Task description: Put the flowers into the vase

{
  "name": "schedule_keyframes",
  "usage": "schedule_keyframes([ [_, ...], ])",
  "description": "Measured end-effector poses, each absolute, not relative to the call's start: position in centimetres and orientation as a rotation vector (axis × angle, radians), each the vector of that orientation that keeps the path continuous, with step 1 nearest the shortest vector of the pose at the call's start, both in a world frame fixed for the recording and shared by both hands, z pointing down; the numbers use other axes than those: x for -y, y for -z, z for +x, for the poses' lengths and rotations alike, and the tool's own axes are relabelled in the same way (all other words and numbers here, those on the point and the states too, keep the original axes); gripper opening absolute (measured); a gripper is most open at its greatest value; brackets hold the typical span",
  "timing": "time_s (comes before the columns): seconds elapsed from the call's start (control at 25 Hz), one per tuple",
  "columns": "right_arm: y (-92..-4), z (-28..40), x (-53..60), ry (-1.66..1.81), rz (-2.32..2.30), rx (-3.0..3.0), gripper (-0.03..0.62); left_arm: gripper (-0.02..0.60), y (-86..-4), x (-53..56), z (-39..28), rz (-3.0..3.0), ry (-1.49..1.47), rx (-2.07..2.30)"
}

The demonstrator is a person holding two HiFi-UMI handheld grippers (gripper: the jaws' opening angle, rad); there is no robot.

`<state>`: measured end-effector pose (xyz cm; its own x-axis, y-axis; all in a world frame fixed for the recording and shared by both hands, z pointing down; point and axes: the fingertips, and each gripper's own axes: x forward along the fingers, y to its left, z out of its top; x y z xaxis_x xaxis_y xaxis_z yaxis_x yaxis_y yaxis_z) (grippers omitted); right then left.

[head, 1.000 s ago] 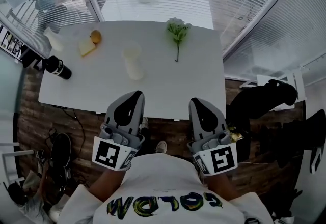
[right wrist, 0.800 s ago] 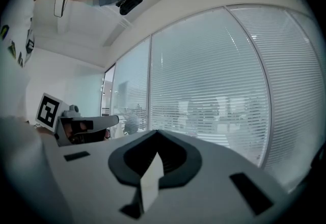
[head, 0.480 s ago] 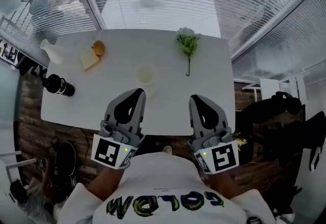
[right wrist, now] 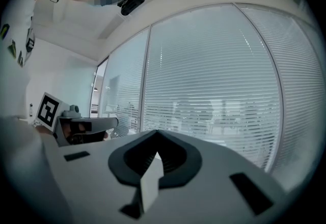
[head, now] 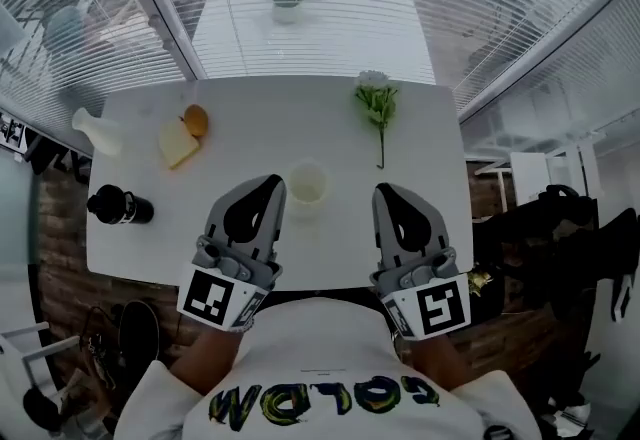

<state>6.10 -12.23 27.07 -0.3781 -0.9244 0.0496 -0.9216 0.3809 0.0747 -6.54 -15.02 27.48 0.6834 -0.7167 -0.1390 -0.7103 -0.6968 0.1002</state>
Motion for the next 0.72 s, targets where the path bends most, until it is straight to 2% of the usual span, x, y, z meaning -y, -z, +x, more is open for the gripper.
schedule_keyframes([
  [0.72, -28.7, 8.8, 16.8, -0.008, 1.696, 2.469, 0.011, 0.025, -29.7, 17.5, -5.7, 2.804, 0.214, 1.174],
])
